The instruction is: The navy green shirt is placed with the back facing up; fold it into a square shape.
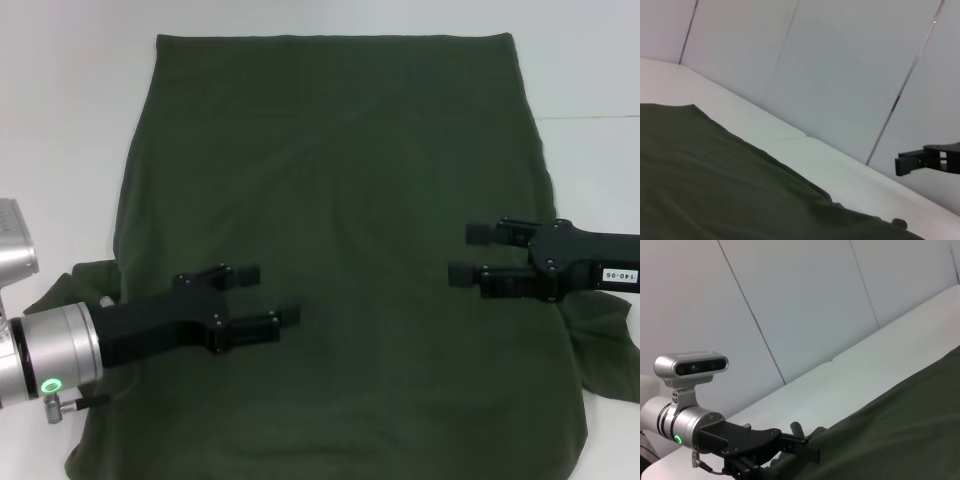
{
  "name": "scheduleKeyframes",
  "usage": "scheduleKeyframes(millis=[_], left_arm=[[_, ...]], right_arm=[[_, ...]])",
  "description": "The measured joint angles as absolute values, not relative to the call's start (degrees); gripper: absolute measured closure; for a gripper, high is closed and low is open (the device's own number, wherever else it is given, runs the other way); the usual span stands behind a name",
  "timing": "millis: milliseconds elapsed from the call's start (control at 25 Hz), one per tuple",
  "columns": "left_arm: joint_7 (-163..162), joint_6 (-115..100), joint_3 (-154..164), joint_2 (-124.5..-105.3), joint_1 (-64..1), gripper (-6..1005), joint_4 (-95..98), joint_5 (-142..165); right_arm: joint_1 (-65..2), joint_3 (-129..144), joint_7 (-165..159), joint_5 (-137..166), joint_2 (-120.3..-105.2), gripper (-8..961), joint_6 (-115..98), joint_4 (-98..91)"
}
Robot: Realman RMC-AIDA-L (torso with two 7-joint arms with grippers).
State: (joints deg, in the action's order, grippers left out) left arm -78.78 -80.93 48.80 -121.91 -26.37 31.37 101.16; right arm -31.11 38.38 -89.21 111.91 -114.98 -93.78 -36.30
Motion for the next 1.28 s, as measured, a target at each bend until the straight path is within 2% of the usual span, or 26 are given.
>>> scheduleKeyframes(millis=[320, 840, 1280], left_arm=[[-80.43, -79.77, 41.8, -121.93, -26.23, 66, 31.38, 101.1], [-83.57, -75.1, 33.55, -119.62, -21.47, 67, 34.03, 101.66], [-84.16, -69.62, 31.72, -119.09, -18.18, 67, 34.97, 102.72]], right_arm=[[-31.12, 38.18, -89.3, 111.81, -115.56, 31, -93.78, -36.3], [-32.79, 36.85, -91.27, 111.38, -116.8, 34, -92.42, -36.3], [-33.55, 36.88, -91.76, 111.07, -117.33, 36, -91.84, -35.08]])
